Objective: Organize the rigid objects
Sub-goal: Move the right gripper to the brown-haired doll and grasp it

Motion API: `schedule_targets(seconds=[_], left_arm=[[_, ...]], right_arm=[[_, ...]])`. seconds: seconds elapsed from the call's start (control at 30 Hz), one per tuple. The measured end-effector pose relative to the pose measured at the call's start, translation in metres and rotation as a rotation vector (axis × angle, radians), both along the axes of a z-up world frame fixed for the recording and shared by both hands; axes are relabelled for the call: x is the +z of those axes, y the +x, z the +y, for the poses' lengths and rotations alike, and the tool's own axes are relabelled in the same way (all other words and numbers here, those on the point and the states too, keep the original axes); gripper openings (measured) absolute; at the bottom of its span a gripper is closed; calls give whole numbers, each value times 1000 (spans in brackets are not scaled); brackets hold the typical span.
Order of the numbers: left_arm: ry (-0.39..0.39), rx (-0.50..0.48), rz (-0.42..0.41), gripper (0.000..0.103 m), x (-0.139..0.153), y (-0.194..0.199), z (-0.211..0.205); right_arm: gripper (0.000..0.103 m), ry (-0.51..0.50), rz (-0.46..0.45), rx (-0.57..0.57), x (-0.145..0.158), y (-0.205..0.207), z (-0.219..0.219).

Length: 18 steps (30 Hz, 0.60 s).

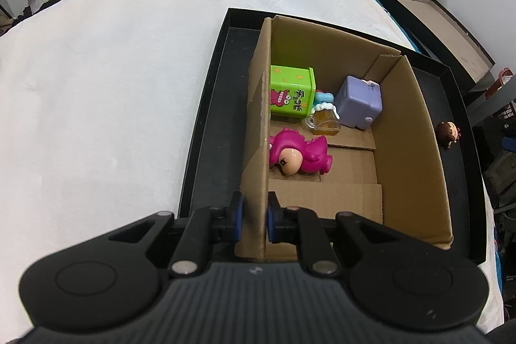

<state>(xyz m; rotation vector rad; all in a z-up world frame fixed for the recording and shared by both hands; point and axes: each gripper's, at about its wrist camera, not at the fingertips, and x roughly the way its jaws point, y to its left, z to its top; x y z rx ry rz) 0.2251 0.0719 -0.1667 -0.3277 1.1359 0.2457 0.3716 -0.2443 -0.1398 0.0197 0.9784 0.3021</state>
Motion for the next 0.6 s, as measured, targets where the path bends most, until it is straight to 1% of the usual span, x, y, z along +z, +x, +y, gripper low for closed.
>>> schedule_targets(seconds=[0.17, 0.3, 0.43, 0.53, 0.6], left_arm=[[6, 1, 2, 13, 0, 0, -1], [5, 8, 5, 13, -1, 1, 0], [10, 9, 5, 13, -1, 1, -1], [8, 9, 7, 13, -2, 2, 0], [6, 12, 6, 13, -3, 1, 1]], right_arm=[[76, 9, -6, -13, -14, 7, -6], [76, 18, -13, 0, -23, 12, -8], [75, 39, 0, 10, -31, 18, -12], [75, 33, -8, 20, -36, 19, -16], [73, 43, 1, 23, -41, 21, -18]])
